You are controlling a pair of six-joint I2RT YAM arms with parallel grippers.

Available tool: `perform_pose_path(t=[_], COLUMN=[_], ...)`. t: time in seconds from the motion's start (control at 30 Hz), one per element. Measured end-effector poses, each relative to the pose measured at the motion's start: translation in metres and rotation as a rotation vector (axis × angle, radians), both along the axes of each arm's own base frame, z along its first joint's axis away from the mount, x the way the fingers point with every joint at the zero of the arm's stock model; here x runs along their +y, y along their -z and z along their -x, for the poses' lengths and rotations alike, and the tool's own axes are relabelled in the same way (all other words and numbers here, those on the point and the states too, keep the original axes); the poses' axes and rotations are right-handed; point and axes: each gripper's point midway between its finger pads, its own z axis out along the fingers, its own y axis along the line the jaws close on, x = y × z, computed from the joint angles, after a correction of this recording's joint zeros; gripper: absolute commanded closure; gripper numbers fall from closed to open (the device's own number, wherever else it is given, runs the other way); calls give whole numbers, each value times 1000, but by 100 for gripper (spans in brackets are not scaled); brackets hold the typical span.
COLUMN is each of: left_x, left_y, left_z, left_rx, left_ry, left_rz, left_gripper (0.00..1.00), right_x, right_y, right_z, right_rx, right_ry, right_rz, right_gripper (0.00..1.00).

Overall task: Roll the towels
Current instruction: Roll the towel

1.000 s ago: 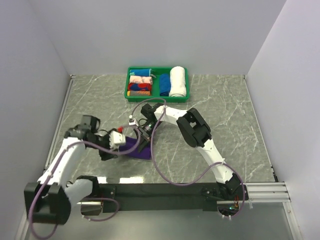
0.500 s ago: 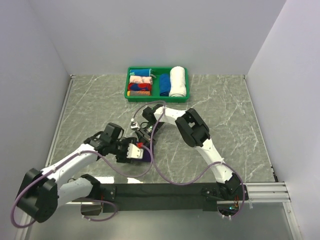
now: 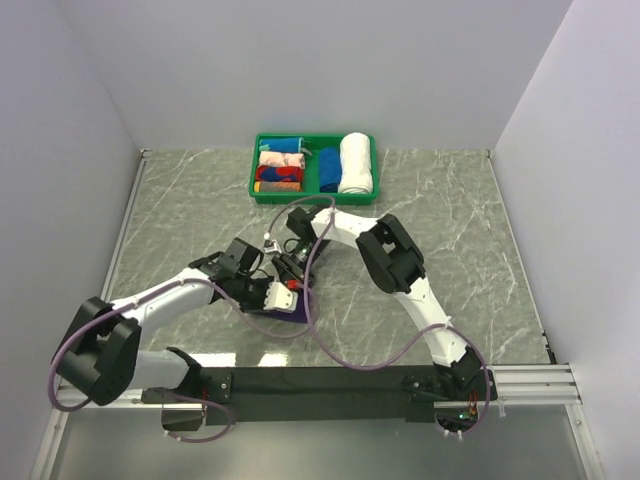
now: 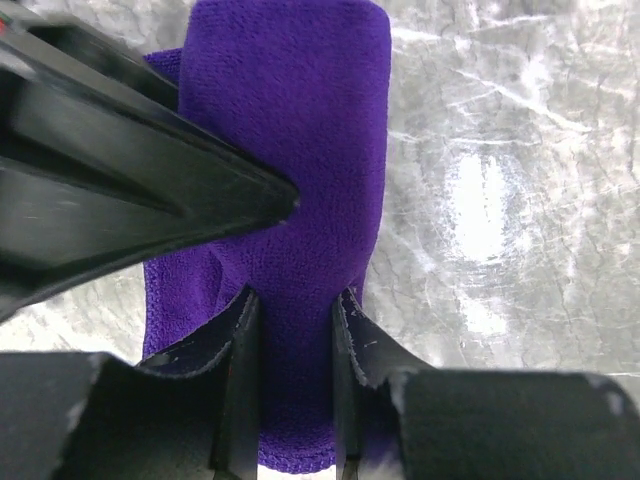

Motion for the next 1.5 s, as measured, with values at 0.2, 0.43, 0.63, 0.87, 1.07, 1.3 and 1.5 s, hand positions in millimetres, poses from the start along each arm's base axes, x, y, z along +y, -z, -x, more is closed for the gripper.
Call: perform_pose_path(t=[0.2,0.43,0.63,0.87,1.07,1.3,1.5], left_x=[1,4,3,1,1,1,0], left_y=[-1,-3,-3,-1,2,2,3], left_z=[-6,-19,-39,-51,-51,-50,-48], left_rx=[129,465,837,1088,1220,1288,1310], left_ry=[-31,-135,-282,-361,-410,-435,-442], left_rz=[-4,29,16,-89,-139,-157,-155], left_gripper=[99,98,96,93,94,89,87], right_x=[-21,-85,-121,-131,-116,-67,-22], right_y=[-8,-39,-89,-131,-135,-108,-75], right_z=[-39,-102,-81,-55,-34,-10,-2], right_rx=[-221,-453,-652,-910,-1100,-1262,-1374], right_ry=[24,220,300,279,161,-95,-261], right_rz=[52,56,8,-38,-27,17,-5], right_gripper=[48,49,54,56,47,26,25])
